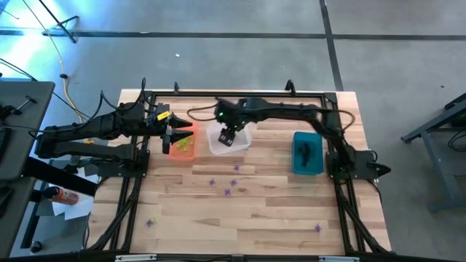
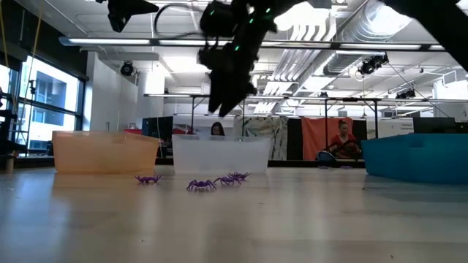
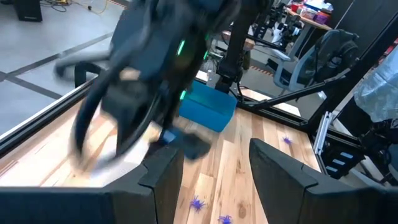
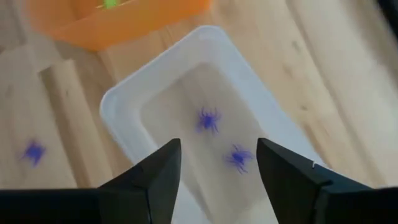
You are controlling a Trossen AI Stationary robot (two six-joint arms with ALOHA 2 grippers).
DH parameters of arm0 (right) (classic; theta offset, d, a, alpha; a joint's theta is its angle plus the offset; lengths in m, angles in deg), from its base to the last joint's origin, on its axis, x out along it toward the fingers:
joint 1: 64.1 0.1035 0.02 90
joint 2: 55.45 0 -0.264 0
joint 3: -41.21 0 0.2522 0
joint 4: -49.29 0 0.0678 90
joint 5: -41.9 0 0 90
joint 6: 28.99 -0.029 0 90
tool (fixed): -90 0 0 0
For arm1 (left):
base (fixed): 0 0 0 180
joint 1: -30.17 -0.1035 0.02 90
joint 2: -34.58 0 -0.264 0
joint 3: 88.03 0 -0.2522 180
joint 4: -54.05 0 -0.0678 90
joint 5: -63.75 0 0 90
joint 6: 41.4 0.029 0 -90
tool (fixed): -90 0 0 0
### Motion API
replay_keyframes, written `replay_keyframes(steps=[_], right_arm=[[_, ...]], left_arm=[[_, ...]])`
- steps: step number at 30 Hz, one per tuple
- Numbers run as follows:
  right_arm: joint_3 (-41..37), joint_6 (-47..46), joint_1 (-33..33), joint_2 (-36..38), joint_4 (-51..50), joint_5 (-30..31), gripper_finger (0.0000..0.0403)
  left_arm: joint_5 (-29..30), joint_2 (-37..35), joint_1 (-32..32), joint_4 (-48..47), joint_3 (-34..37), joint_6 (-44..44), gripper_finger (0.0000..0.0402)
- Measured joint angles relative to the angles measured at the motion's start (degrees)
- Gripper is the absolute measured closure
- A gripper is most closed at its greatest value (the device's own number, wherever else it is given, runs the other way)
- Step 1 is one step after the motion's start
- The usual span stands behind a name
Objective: Sort Halloween decoration
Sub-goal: Put the green spider toy into the orange bin
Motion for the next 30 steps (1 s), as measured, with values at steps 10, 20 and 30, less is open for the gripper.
replay_keyframes(steps=[10, 20, 30], right_arm=[[-26.16, -2.18, 3.12, 25.11, 12.92, -0.04, 0.0201], [-56.25, -15.91, 12.47, 44.16, 54.9, -0.12, 0.0201], [-58.3, -8.92, 14.68, 43.54, 63.44, 4.42, 0.0201]], left_arm=[[-0.02, 0.0, 0.02, -0.4, 0.0, 0.06, 0.0234], [0.0, 0.02, 0.0, -0.81, 0.0, 0.11, 0.0234], [1.2, 0.34, -0.07, -0.79, 0.0, -2.03, 0.0234]])
